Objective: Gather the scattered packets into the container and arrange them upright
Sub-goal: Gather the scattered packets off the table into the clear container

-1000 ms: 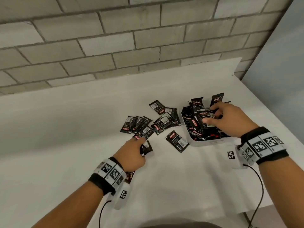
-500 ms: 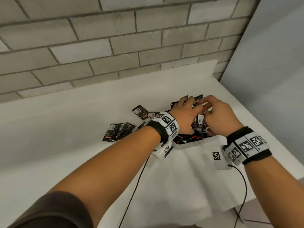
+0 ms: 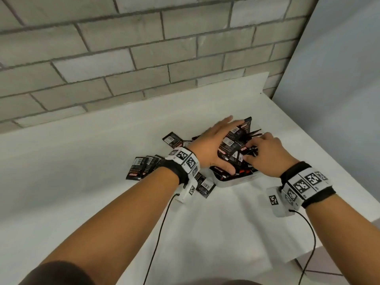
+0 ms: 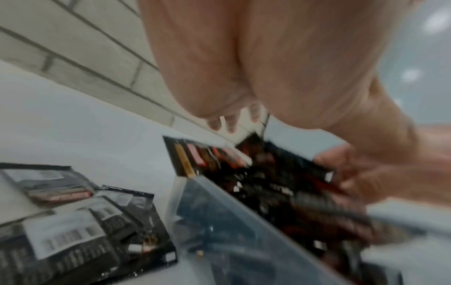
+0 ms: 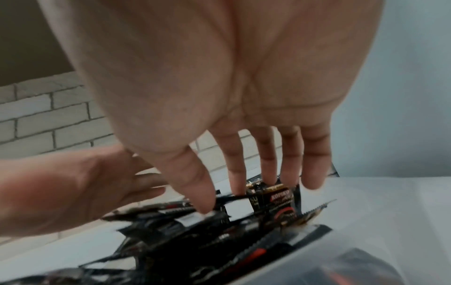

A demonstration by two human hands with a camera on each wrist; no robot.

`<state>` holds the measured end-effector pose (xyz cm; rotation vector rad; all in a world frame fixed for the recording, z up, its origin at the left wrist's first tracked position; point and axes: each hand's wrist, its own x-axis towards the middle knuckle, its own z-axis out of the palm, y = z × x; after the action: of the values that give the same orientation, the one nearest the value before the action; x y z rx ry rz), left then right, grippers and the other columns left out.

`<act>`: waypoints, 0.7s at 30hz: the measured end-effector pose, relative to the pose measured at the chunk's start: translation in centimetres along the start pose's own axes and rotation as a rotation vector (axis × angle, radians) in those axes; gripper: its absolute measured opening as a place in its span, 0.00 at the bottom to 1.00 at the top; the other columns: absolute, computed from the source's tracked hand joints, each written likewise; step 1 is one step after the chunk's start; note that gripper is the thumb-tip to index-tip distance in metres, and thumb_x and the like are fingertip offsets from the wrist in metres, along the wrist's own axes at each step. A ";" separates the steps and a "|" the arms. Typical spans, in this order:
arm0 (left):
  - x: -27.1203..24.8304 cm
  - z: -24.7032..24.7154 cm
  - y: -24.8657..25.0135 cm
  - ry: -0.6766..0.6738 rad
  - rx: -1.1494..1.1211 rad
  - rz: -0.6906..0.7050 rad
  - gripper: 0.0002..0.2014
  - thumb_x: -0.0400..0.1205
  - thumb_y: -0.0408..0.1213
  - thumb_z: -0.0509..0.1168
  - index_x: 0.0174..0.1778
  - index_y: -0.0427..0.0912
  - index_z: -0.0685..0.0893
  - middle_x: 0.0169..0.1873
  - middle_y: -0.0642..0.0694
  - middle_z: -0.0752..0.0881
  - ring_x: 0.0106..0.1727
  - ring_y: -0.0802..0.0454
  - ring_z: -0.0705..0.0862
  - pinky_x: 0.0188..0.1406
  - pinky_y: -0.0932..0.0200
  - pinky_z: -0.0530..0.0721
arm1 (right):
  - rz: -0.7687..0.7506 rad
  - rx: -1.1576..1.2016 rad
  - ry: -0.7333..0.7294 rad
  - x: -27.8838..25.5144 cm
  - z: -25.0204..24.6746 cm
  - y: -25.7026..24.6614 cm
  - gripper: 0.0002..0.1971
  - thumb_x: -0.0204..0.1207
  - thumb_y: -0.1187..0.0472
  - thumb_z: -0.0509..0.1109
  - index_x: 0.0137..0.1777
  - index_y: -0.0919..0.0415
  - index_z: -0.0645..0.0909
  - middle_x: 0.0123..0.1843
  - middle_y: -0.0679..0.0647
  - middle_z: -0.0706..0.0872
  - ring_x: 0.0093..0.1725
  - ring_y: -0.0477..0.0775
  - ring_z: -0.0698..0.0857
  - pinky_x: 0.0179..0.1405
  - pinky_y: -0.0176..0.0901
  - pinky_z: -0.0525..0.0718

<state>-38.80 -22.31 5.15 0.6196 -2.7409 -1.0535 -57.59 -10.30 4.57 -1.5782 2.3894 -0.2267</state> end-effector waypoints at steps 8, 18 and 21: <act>-9.2 -6.3 -7.3 0.178 0.154 -0.665 0.31 0.86 0.53 0.68 0.84 0.55 0.67 0.86 0.44 0.65 0.83 0.42 0.70 0.82 0.39 0.70 | -0.332 0.439 0.115 -4.4 -3.2 -7.0 0.11 0.77 0.65 0.71 0.57 0.52 0.85 0.47 0.47 0.85 0.38 0.48 0.85 0.40 0.36 0.83; -12.9 0.9 -8.6 -0.043 0.346 -0.820 0.45 0.71 0.70 0.73 0.82 0.76 0.58 0.87 0.48 0.57 0.84 0.29 0.56 0.76 0.24 0.67 | -0.424 -0.436 -0.272 -6.1 7.8 -13.6 0.26 0.78 0.64 0.61 0.76 0.70 0.66 0.65 0.66 0.77 0.59 0.63 0.80 0.62 0.51 0.80; -13.0 1.3 -8.4 0.039 0.325 -0.738 0.36 0.79 0.47 0.72 0.80 0.72 0.64 0.71 0.42 0.69 0.71 0.31 0.69 0.70 0.34 0.77 | -0.425 -0.495 -0.237 -5.8 8.9 -13.8 0.34 0.81 0.69 0.59 0.85 0.72 0.51 0.72 0.70 0.73 0.62 0.64 0.83 0.61 0.51 0.82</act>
<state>-24.67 -21.63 -1.15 1.7660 -2.7029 -0.6578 -40.65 -10.26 0.70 -2.1775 1.9975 0.4862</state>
